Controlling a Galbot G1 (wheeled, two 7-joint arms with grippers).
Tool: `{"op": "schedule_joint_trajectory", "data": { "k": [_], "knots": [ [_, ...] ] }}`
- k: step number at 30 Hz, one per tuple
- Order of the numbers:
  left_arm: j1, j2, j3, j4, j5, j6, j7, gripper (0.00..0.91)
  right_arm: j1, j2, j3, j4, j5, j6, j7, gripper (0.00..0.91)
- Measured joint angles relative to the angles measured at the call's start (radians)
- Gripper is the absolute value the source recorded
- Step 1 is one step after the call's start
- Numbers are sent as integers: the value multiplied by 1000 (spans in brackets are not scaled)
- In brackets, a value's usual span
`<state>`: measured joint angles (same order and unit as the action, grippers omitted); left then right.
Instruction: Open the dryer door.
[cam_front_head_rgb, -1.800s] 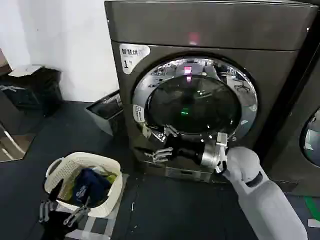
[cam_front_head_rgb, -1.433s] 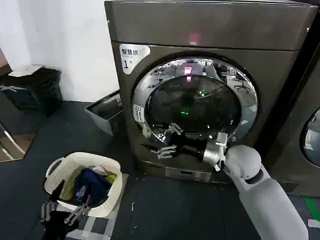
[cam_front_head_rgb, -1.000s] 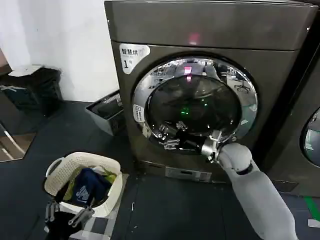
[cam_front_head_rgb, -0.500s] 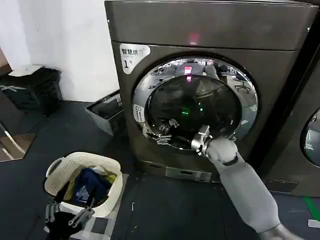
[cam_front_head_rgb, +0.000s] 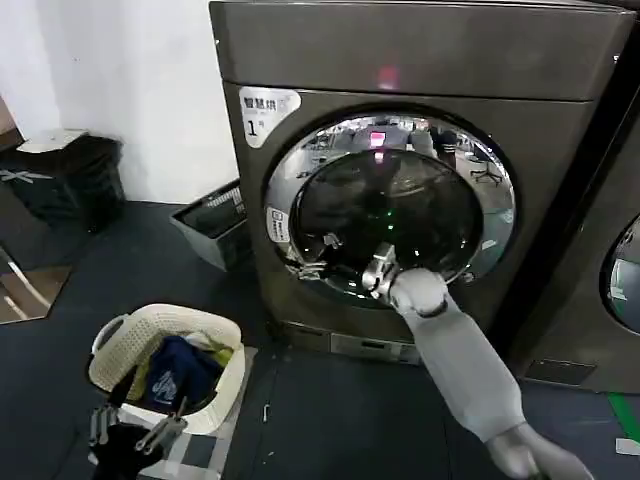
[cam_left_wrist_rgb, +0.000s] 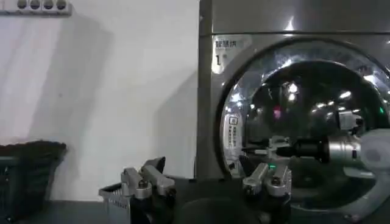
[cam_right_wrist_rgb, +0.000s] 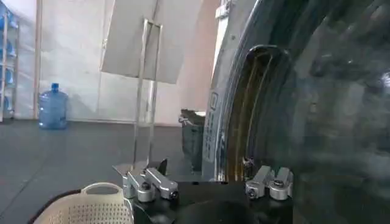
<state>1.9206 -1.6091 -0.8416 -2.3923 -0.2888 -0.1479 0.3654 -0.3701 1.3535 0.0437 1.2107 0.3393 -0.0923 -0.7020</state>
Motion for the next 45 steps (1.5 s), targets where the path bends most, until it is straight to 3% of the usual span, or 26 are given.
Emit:
{"op": "schedule_joint_trajectory", "data": {
  "k": [5, 13, 16, 23, 30, 37, 45],
  "knots": [
    [-12, 0, 4, 1, -24, 16, -30, 907, 4, -1, 4, -2, 69, -29, -39, 907],
    [-42, 0, -13, 3, -38, 57, -43, 907, -14, -25, -1, 29, 141, -29, -153, 907],
    [-54, 0, -26, 17, -37, 80, -44, 907, -25, -39, -3, 48, 145, -29, -202, 907],
    [-80, 30, -35, 6, -44, 220, -35, 907, -74, -99, 12, 117, 142, -49, -333, 907],
    [-140, 123, -81, 44, -175, 309, 21, 907, -144, -178, 55, 219, 152, -42, -516, 907],
    [-274, 311, -109, 193, -382, 308, 139, 907, -245, -258, 108, 333, 154, -39, -698, 907],
    [-479, 581, -17, 447, -512, 216, 166, 907, -386, -332, 222, 444, 213, -2, -755, 907]
  ]
}}
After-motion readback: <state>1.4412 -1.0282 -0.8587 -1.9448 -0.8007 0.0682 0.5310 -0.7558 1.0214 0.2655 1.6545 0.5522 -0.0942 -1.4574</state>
